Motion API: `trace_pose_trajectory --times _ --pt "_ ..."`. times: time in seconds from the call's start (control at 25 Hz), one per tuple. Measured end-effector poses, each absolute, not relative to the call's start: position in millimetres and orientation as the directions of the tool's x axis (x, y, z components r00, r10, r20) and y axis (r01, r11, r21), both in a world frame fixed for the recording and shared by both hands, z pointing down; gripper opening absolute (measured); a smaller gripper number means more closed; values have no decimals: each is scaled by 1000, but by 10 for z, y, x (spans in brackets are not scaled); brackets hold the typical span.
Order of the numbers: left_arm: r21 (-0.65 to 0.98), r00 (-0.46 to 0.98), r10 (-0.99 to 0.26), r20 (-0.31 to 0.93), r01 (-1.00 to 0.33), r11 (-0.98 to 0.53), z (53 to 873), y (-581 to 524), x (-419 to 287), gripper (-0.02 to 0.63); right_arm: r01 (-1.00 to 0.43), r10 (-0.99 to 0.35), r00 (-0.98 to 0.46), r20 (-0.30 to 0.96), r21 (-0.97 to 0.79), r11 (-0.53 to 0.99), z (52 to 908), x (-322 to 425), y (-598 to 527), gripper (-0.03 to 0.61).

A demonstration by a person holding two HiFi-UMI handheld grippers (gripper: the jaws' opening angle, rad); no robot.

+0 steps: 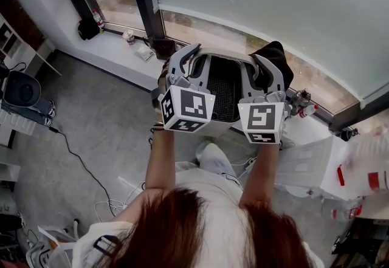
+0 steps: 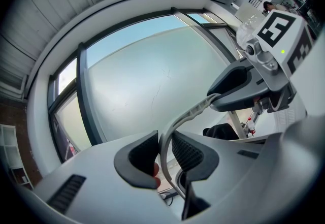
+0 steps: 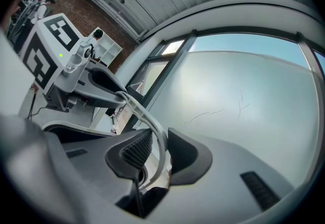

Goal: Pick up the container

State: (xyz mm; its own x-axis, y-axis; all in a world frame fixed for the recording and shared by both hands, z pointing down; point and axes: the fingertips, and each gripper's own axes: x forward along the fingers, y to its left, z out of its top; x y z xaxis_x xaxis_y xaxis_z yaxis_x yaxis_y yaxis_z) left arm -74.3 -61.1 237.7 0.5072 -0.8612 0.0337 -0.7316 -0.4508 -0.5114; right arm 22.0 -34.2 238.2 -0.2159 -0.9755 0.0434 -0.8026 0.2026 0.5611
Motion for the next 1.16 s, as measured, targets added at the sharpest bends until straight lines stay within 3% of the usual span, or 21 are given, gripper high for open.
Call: trace_pose_trajectory --times 1.16 --pt "-513 513 -858 25 -730 -452 2351 -517 -772 89 -802 -977 -211 39 565 195 2363 192 -244 109"
